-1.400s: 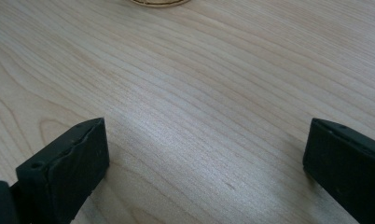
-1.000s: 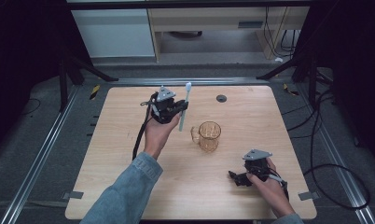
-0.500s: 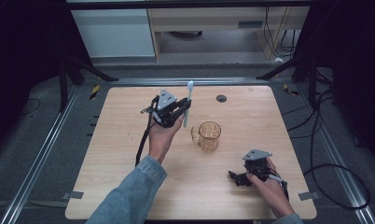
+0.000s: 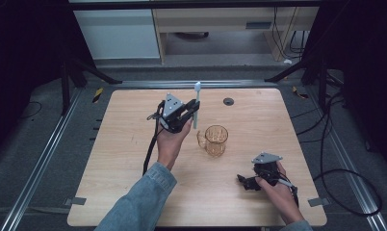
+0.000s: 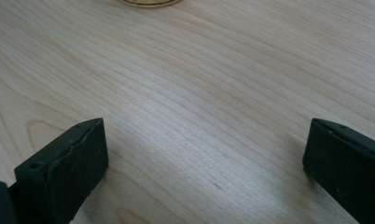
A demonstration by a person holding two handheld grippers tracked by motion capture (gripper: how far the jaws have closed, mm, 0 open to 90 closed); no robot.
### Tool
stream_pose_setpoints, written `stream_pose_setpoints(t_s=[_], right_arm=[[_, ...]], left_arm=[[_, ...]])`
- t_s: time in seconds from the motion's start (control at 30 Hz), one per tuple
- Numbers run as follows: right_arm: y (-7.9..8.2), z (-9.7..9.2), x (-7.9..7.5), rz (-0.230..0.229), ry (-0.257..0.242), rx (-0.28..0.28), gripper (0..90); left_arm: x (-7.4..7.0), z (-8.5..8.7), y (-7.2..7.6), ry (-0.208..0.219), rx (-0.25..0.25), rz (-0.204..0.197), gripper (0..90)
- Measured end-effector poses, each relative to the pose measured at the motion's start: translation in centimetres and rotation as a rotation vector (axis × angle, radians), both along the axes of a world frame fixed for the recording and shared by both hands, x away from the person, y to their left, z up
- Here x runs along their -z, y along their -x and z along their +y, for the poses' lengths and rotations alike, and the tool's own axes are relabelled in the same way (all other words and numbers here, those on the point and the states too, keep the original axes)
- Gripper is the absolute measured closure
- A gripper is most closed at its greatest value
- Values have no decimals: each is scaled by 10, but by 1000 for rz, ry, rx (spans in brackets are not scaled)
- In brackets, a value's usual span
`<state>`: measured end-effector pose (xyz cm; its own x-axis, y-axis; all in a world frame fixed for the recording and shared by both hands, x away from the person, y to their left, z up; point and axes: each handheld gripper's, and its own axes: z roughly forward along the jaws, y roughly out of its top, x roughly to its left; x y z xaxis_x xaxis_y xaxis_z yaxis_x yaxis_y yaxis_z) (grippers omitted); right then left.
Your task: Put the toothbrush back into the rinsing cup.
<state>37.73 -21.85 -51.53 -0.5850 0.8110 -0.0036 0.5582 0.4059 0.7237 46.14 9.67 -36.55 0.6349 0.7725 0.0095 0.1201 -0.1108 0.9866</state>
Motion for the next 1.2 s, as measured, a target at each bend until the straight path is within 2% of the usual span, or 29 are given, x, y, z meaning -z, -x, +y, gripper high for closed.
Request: stream_pose_setpoints(t_s=[0.17, 0.37, 0.63, 0.73, 0.9, 1.0, 1.2], right_arm=[[-1, -6, 0, 0, 2, 15, 4], [-2, -9, 0, -2, 1, 21, 4], [-1, -9, 0, -3, 1, 21, 4], [-1, -9, 0, -2, 1, 21, 4], [-1, -9, 0, -3, 1, 20, 5], [-1, -9, 0, -2, 3, 20, 7], [-1, -9, 0, -1, 2, 20, 7]], left_arm=[[-1, 3, 1, 1, -5, -23, 788], [-3, 6, 0, 41, -11, -48, 788], [-4, 9, 1, 64, -15, -93, 788], [-2, 8, 2, 59, -10, -96, 788], [3, 6, 0, 81, -14, -101, 788], [6, 3, 1, 55, -10, -124, 788], [12, 2, 2, 67, -11, -128, 788]])
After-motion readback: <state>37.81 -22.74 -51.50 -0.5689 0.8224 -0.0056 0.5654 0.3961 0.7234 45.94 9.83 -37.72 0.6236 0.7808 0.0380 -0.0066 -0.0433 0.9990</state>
